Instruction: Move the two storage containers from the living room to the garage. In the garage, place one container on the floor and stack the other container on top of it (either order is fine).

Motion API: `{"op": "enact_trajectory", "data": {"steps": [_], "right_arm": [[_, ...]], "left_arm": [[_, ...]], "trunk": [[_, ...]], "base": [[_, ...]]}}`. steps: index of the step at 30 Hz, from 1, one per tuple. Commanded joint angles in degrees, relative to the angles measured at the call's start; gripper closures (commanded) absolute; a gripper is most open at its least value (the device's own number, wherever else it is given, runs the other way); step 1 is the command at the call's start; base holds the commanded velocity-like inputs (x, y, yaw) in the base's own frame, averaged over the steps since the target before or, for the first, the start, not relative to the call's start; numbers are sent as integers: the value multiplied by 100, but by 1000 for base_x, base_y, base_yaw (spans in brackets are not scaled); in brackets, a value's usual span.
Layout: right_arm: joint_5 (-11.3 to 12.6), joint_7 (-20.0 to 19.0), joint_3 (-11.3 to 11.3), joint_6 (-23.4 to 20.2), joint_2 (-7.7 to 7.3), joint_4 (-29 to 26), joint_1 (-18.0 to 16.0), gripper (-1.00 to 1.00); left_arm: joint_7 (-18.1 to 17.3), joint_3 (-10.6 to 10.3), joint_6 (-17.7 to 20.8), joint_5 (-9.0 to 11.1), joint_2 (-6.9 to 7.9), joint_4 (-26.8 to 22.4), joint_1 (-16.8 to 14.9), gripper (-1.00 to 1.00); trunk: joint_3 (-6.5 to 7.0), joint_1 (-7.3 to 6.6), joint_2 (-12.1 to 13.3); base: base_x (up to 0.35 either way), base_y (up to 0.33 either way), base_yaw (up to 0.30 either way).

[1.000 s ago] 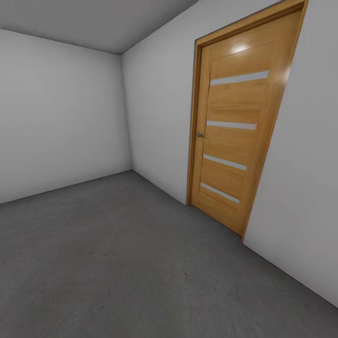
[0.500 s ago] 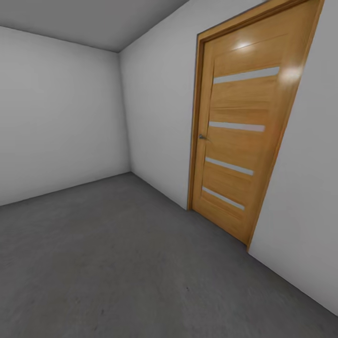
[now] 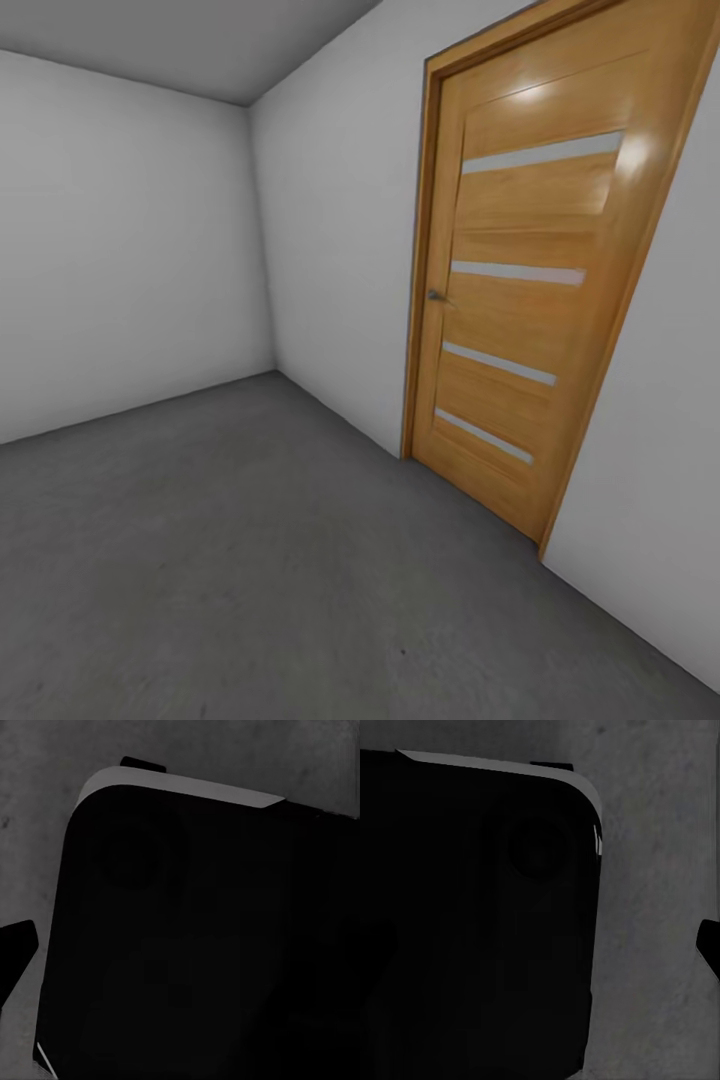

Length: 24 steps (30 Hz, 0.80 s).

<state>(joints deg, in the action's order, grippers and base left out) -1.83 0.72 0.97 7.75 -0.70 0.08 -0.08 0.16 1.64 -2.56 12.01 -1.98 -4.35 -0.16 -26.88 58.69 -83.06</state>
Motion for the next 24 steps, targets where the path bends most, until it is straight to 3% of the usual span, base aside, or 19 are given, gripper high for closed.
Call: {"op": "enact_trajectory", "data": {"steps": [1,9,24], "right_arm": [[-16,7,8,16,1,1,-1,-100],[58,3,-56,0,25,-6,-1,-100],[-33,-64,15,-10,42,-4,-1,-100]], "left_arm": [[2,13,-15,26,-2,0,-2,-100],[2,12,-16,22,0,-5,-2,-100],[2,21,-16,21,-4,-5,-2,-100]], "trunk": [[-5,3,-2],[-5,3,-2],[-5,3,-2]], "base": [[323,0,0],[323,0,0],[323,0,0]]}}
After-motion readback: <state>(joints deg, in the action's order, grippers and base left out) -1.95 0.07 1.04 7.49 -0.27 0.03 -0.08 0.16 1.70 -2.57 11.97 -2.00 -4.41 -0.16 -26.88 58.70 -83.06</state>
